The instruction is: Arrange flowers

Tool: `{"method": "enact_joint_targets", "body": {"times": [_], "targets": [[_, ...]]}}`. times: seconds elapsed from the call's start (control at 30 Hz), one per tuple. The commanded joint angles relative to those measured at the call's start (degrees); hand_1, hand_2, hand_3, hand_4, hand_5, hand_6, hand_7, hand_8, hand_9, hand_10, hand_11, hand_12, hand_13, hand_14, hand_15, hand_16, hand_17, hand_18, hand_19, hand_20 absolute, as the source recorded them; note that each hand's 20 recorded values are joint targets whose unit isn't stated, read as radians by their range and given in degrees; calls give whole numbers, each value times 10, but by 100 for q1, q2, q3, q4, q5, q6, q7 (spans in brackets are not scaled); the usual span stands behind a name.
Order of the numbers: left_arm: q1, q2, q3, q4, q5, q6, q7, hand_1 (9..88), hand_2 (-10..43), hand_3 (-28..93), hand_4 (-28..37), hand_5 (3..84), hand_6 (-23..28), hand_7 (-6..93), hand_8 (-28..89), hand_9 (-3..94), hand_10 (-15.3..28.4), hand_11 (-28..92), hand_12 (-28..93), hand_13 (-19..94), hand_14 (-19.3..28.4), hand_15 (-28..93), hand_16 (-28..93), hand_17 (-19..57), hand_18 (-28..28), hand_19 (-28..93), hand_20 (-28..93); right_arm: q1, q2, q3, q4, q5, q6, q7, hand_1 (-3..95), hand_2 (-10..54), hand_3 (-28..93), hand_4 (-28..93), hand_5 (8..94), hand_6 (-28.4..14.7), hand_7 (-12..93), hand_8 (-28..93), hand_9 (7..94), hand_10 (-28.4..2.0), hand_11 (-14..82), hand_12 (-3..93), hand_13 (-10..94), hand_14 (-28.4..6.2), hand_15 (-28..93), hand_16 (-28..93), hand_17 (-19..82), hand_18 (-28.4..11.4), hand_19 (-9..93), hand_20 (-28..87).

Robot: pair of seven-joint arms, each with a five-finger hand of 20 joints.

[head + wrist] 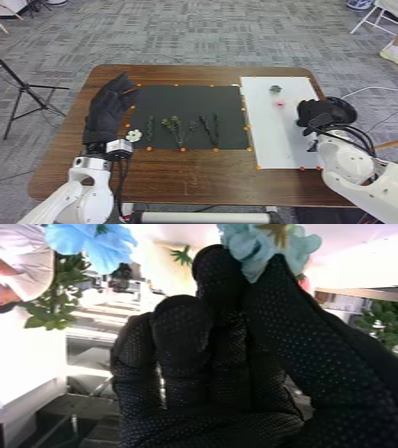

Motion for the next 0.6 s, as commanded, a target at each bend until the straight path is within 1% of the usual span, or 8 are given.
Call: {"method": "enact_joint_targets", "body": {"times": [0.03,0.17,0.23,0.4,0.5,0.6], "targets": [[6,18,-35,-30,-52,59,72,293,-32,701,-232,318,20,245,-104,268,121,292,204,242,145,386,48,-81,200,407,178,123,-10,12,-71,-257,666,-84,486,-95,845,-271,716,24,461,42,826,-49,240,537,684,-56,676,401,314,-189,821,483],[32,43,-69,-49,-48,71,85,292,-32,702,-232,318,19,246,-104,268,122,293,204,242,145,385,48,-80,200,408,178,407,-89,19,-240,-256,771,-170,484,-95,844,-265,719,21,459,49,828,-51,243,541,686,-52,678,405,314,-190,823,486],[48,70,-97,-69,-46,79,93,292,-32,702,-232,318,19,246,-105,269,122,292,203,242,145,385,48,-80,200,408,178,819,-185,-250,-271,-259,900,-237,484,-95,843,-264,720,20,457,53,827,-52,243,542,685,-51,677,408,315,-190,824,487],[-46,208,-112,-58,-38,57,97,292,-32,702,-232,319,19,246,-105,269,122,292,203,242,145,384,47,-79,200,407,177,2135,-826,-1213,-69,-80,1078,-477,485,-95,842,-262,721,20,453,57,827,-51,244,544,685,-51,677,411,315,-190,825,488],[-151,277,-55,-38,-40,16,100,292,-32,703,-232,319,19,246,-105,269,122,293,204,242,145,384,48,-79,200,407,177,2655,-1335,-1698,100,13,1192,-537,485,-95,841,-262,721,19,452,59,826,-51,243,544,685,-50,676,412,316,-190,825,488],[-270,297,23,-10,-35,-23,101,292,-32,702,-233,318,19,245,-104,269,121,293,204,242,145,384,48,-79,200,408,177,2998,-1792,-2112,235,20,1230,-546,485,-95,841,-262,720,20,451,59,827,-51,243,543,684,-49,676,413,316,-190,825,489]]}}
